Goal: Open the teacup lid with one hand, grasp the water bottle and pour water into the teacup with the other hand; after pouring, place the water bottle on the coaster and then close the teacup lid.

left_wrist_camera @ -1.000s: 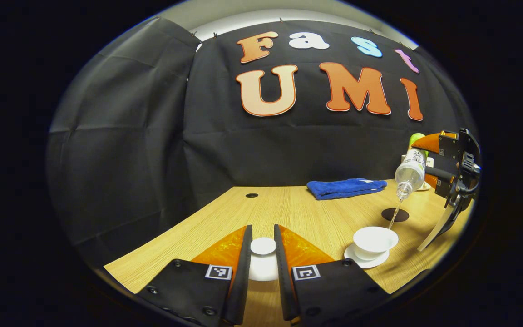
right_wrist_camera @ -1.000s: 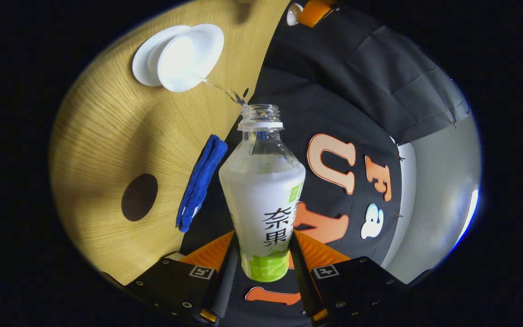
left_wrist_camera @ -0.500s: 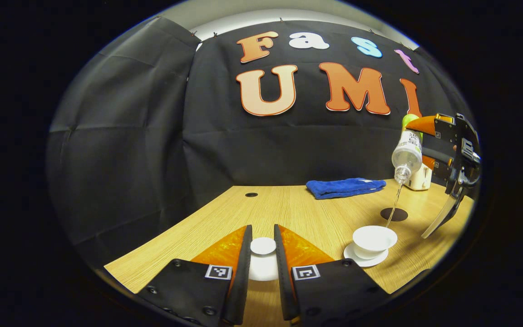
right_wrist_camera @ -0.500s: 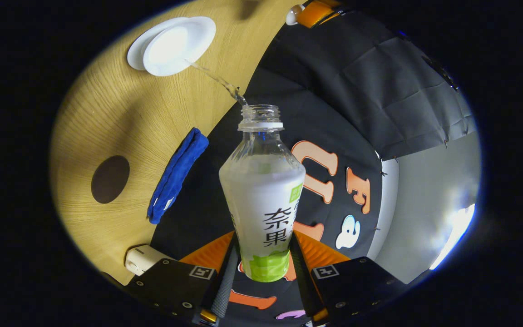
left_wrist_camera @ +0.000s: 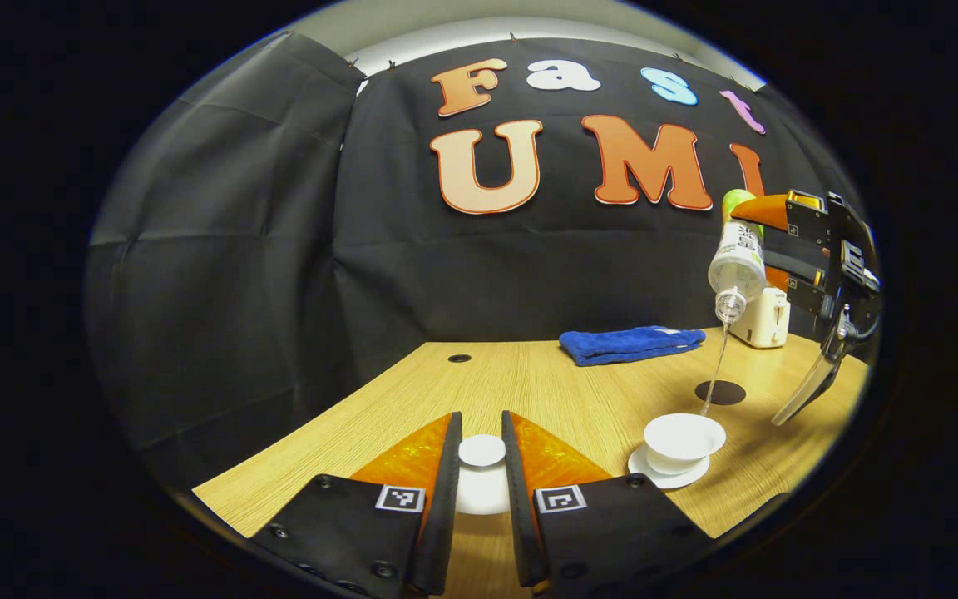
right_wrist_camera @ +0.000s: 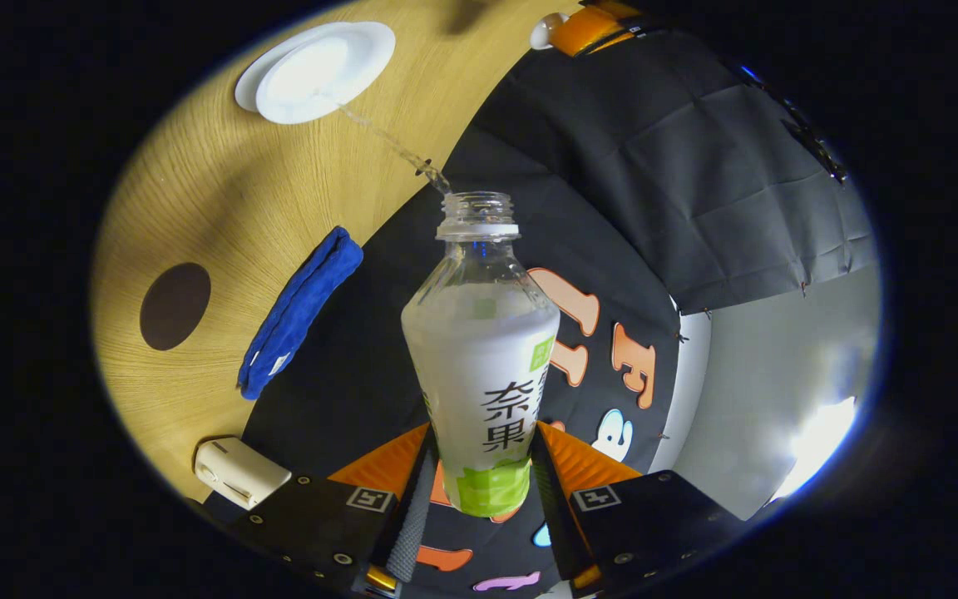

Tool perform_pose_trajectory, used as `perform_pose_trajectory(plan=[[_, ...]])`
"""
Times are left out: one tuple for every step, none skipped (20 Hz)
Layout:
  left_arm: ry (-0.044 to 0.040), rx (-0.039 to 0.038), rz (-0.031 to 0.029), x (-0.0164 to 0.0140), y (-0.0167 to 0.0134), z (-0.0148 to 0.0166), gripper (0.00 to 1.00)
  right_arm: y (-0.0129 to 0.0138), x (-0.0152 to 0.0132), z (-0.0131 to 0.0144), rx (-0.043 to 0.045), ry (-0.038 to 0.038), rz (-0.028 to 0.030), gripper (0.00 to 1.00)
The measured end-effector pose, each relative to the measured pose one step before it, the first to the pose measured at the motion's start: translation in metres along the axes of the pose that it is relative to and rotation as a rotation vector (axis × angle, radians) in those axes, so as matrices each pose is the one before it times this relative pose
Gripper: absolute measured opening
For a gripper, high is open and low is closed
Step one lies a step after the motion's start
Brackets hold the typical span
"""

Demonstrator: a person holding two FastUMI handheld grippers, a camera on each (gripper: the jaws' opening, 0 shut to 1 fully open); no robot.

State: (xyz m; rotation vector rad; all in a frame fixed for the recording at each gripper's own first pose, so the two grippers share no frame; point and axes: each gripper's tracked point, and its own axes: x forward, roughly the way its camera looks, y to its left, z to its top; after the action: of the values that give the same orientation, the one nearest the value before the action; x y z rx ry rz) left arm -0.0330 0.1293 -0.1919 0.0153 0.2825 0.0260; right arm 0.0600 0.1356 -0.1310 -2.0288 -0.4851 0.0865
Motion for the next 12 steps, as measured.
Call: perform_pose_trajectory(plan=[[0.00028, 0.00106, -0.00063, 0.00075, 0.00006, -0.00059, 0.34, -0.00007, -0.0005, 0.00114, -0.00344, -0.00517, 0.00194, 0.64], [0.00235, 0.00162, 0.00213, 0.00001, 0.00022, -0.00075, 0.34, 0.00039, -0.00042, 0.0012, 0.00075, -0.00885, 0.01034, 0.64], [0.00046, 0.00267, 0.00176, -0.00035, 0.00074, -0.00023, 0.34, 0.00201, -0.00114, 0.00296, 0.00587, -0.0061, 0.01872, 0.63], [0.00155, 0.00358, 0.00314, 0.00043, -0.00003, -0.00021, 0.34, 0.00191, 0.00019, 0.00547, -0.00171, -0.01508, 0.01021, 0.64], [0.00363, 0.00318, 0.00032, 0.00092, -0.00027, -0.00154, 0.34, 0.00461, -0.00034, 0.00534, -0.00542, -0.00912, 0.00572, 0.64], [0.00158, 0.00202, 0.00016, -0.00011, -0.00007, -0.00059, 0.34, 0.00934, -0.00076, 0.00609, -0.00133, -0.00566, 0.00513, 0.64], [0.00058, -0.00067, -0.00011, -0.0003, -0.00015, 0.00055, 0.34, 0.00665, -0.00135, 0.00385, 0.00753, -0.00569, 0.00868, 0.64], [-0.00137, -0.00211, 0.00128, -0.00026, 0.00027, 0.00064, 0.34, 0.00358, -0.00011, 0.00318, 0.01104, -0.00315, 0.00906, 0.64], [0.0006, -0.00076, 0.00274, 0.00032, 0.00058, -0.00048, 0.34, 0.00285, -0.00078, 0.00371, 0.01183, -0.00571, 0.00954, 0.64], [-0.00122, -0.00035, 0.00242, 0.00053, 0.00039, 0.00039, 0.34, 0.00483, -0.00043, 0.00407, 0.01959, -0.00731, 0.01435, 0.64], [-0.0018, -0.00139, 0.00042, -0.00021, -0.00028, 0.00029, 0.34, 0.00727, -0.00063, 0.00256, 0.02552, -0.00045, 0.01686, 0.64], [-0.00337, -0.00096, -0.00046, -0.00074, -0.00028, 0.00072, 0.35, 0.00608, -0.00055, 0.00346, 0.02245, -0.00264, 0.01589, 0.64]])
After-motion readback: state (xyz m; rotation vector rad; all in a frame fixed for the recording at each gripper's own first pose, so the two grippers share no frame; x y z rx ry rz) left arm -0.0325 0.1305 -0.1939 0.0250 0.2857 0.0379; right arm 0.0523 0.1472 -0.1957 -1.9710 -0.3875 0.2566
